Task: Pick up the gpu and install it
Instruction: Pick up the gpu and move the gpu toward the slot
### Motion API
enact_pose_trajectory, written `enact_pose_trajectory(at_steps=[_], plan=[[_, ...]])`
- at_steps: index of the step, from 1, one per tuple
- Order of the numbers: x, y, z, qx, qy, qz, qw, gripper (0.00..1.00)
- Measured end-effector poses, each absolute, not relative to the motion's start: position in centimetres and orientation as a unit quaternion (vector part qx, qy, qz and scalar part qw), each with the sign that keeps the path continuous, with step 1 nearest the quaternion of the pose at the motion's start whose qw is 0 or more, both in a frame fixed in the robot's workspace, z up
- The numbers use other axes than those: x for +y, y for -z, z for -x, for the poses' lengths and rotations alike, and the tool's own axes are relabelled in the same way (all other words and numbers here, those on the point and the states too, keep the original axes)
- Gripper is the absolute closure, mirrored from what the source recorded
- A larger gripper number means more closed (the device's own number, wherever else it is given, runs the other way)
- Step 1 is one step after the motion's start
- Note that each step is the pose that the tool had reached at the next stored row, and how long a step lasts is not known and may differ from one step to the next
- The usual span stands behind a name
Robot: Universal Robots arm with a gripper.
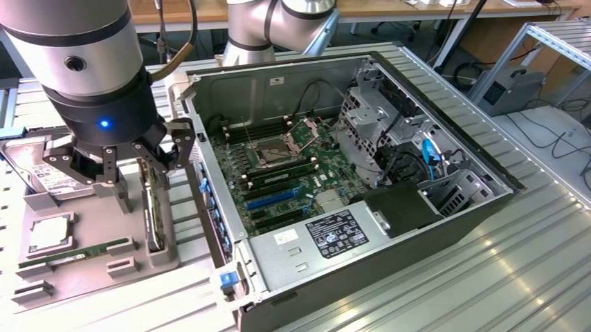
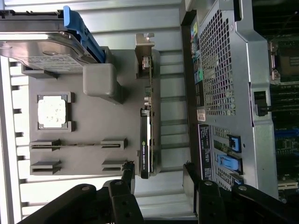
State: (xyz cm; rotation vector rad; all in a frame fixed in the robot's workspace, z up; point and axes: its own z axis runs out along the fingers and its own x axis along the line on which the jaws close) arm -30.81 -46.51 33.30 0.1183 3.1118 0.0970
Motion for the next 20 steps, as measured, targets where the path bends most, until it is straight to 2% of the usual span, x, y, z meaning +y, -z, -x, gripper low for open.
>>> enact_pose_trajectory(at_steps=[20], plan=[[-46.51,-32.75,30.81,0.999,-0.031,-0.038,0.013,0.46]])
